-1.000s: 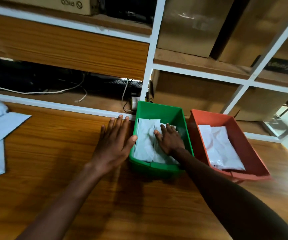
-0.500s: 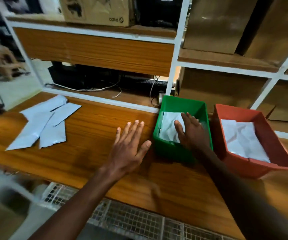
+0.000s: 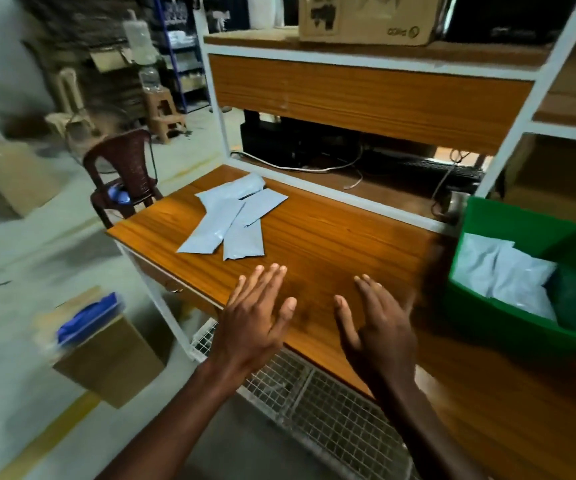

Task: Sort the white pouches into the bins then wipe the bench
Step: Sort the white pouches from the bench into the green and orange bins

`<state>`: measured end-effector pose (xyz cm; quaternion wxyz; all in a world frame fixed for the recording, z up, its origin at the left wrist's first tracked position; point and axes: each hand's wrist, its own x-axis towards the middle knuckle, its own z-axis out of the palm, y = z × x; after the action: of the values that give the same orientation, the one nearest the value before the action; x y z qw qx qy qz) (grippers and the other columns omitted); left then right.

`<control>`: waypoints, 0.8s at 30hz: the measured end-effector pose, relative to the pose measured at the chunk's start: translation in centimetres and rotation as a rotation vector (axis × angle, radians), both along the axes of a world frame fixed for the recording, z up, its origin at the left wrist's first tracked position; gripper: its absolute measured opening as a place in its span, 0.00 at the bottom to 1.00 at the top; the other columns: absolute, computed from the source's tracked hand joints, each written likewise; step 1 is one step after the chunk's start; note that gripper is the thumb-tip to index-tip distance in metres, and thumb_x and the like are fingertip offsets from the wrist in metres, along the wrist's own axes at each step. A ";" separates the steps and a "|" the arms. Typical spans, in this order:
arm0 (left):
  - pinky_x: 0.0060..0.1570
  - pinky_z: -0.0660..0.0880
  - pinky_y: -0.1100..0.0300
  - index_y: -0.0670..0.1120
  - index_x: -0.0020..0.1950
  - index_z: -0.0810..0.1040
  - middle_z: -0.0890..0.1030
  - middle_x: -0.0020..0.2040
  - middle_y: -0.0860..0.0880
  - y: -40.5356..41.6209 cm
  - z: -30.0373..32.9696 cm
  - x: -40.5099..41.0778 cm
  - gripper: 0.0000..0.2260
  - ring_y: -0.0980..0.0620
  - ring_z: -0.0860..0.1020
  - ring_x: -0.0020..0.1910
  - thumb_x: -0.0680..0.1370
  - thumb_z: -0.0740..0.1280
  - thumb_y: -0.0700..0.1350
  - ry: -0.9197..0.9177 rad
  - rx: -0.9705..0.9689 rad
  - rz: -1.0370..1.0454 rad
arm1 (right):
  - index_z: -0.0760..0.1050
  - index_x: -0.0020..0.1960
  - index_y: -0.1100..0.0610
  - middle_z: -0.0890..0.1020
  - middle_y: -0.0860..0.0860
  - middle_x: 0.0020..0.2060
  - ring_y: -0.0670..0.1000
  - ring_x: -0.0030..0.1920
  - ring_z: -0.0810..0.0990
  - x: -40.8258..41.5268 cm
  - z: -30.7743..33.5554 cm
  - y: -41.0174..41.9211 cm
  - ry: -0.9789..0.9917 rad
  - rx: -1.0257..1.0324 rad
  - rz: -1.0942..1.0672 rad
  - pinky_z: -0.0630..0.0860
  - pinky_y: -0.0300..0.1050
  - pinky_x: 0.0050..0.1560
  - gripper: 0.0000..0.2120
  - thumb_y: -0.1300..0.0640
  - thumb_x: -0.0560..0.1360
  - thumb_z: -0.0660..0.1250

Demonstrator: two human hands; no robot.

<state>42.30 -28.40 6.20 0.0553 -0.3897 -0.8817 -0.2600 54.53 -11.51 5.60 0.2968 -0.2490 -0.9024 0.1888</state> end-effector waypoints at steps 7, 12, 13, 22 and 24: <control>0.78 0.53 0.49 0.56 0.79 0.56 0.55 0.79 0.58 -10.8 -2.1 -8.8 0.29 0.57 0.50 0.79 0.81 0.45 0.65 -0.070 -0.037 0.130 | 0.71 0.72 0.53 0.76 0.53 0.70 0.55 0.70 0.74 -11.4 -2.7 -9.3 -0.033 -0.141 0.105 0.75 0.62 0.66 0.34 0.31 0.78 0.50; 0.77 0.51 0.55 0.59 0.79 0.51 0.51 0.77 0.62 -16.3 -4.7 -14.1 0.30 0.60 0.48 0.77 0.78 0.43 0.68 -0.146 -0.063 0.207 | 0.71 0.72 0.53 0.74 0.53 0.71 0.56 0.71 0.73 -19.2 -4.8 -14.4 -0.093 -0.168 0.138 0.73 0.62 0.68 0.33 0.33 0.78 0.52; 0.77 0.50 0.56 0.59 0.78 0.50 0.50 0.77 0.62 -16.8 -5.0 -15.1 0.30 0.60 0.48 0.77 0.78 0.41 0.69 -0.162 -0.066 0.212 | 0.71 0.73 0.53 0.74 0.53 0.72 0.55 0.72 0.72 -20.6 -5.0 -15.0 -0.105 -0.169 0.141 0.73 0.62 0.68 0.33 0.33 0.78 0.52; 0.78 0.47 0.51 0.59 0.80 0.49 0.48 0.80 0.59 -12.0 -6.9 -26.4 0.34 0.57 0.44 0.79 0.76 0.39 0.70 -0.242 -0.055 0.153 | 0.73 0.70 0.56 0.76 0.57 0.69 0.60 0.70 0.75 -33.0 -6.7 -11.9 -0.072 -0.070 0.127 0.74 0.60 0.66 0.34 0.32 0.80 0.49; 0.78 0.44 0.51 0.59 0.80 0.46 0.46 0.80 0.58 -9.2 -7.5 -29.3 0.32 0.55 0.42 0.79 0.78 0.39 0.69 -0.224 -0.082 0.120 | 0.73 0.70 0.57 0.76 0.59 0.69 0.61 0.69 0.75 -36.0 -6.9 -9.6 -0.065 -0.056 0.097 0.75 0.60 0.66 0.33 0.34 0.80 0.50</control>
<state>13.04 -37.61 -1.28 -0.0442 -0.3065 -0.9140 -0.2620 18.49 -21.10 -1.35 0.2506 -0.2192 -0.9169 0.2200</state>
